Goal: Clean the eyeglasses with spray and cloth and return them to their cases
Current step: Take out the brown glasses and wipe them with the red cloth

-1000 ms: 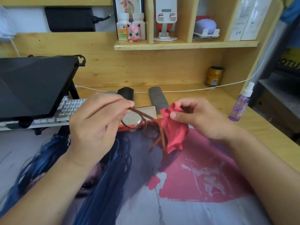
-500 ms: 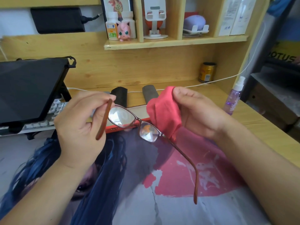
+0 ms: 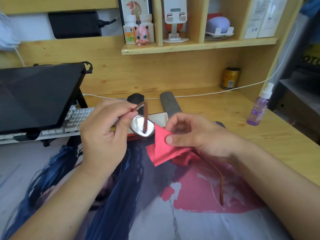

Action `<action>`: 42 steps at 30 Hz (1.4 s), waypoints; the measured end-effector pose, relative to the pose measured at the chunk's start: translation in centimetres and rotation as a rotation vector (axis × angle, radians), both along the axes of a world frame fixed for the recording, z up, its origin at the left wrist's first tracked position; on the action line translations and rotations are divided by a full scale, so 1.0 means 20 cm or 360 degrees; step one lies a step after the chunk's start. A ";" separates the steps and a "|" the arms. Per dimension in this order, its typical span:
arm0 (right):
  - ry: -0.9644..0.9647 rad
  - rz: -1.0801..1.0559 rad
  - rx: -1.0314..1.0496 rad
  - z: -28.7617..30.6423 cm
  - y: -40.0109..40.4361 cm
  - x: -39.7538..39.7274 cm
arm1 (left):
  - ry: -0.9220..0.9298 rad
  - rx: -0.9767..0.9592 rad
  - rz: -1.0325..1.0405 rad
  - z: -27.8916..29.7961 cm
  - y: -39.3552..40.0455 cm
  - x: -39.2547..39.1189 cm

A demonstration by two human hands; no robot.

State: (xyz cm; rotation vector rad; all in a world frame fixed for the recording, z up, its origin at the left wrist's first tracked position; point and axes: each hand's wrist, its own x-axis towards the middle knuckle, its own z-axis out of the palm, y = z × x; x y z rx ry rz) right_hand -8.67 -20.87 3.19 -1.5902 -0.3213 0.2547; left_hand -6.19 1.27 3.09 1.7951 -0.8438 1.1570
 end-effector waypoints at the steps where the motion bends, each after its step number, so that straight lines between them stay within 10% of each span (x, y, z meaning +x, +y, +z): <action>1: -0.0051 -0.0014 -0.0154 0.00 0.01 -0.01 | -0.0007 0.0015 0.0032 0.00 0.00 0.00; 9: -0.0174 -0.0021 -0.0707 0.05 0.01 -0.02 | 0.0040 0.0013 0.0018 -0.01 -0.01 0.00; 42: 0.0338 0.0189 -0.0175 0.00 -0.06 0.02 | 0.0477 -0.0007 -0.0282 -0.04 -0.04 0.01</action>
